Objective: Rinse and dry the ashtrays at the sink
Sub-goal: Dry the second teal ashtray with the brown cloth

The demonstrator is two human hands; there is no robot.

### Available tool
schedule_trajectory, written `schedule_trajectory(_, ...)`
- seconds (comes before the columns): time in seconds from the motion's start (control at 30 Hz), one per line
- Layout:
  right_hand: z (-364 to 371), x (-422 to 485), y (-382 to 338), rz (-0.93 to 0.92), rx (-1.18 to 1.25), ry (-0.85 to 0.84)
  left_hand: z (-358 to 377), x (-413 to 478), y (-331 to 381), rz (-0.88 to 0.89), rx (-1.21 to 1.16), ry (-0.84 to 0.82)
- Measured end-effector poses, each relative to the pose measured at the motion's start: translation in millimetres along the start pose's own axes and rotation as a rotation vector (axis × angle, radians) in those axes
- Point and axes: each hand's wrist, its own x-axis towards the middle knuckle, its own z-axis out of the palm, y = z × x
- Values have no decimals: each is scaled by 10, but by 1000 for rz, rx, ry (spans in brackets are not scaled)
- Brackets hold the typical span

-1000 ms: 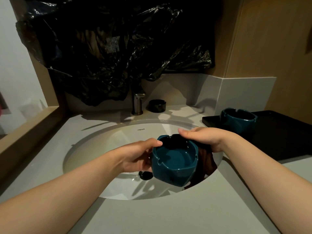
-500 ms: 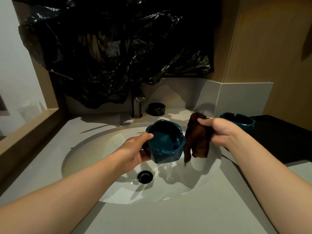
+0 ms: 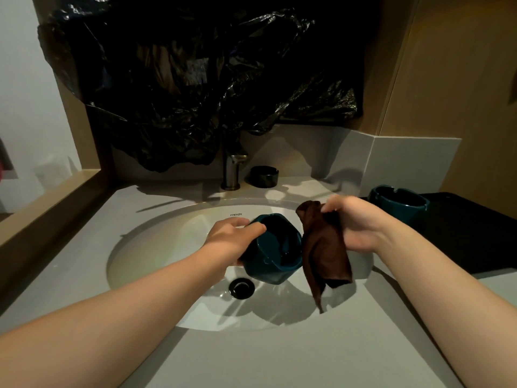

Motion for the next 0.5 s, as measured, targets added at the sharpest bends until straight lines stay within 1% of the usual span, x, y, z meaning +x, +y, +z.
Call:
schedule_trajectory(0.03,32,3,19,-26,-35,-6,-4,5,-2,0,-2,13)
schedule_trajectory(0.07,62,20,45,-90,-133,22,-7,10,-7,-1,-5,23)
schedule_trajectory(0.1,88,42,79,-191,-299,74,-9,15,-10,-4,-9,30)
schedule_trajectory(0.17,148,48,138,-412,-718,193,-10,15,-2,-10,-18,35)
schedule_trajectory(0.2,184,48,171,-511,-881,217,-10,20,-3,-9,-20,39)
schedule_trajectory(0.3,312,47,295,-730,-1193,146,5,33,-12,-6,-25,40)
schedule_trajectory(0.4,365,156,391,-900,-1627,84,37,27,5,-9,-19,36)
schedule_trajectory(0.47,411,198,399,-968,-1904,108,52,6,35,-11,-40,49)
schedule_trajectory(0.5,453,192,397,-964,-1995,120,54,4,46,-5,-39,69)
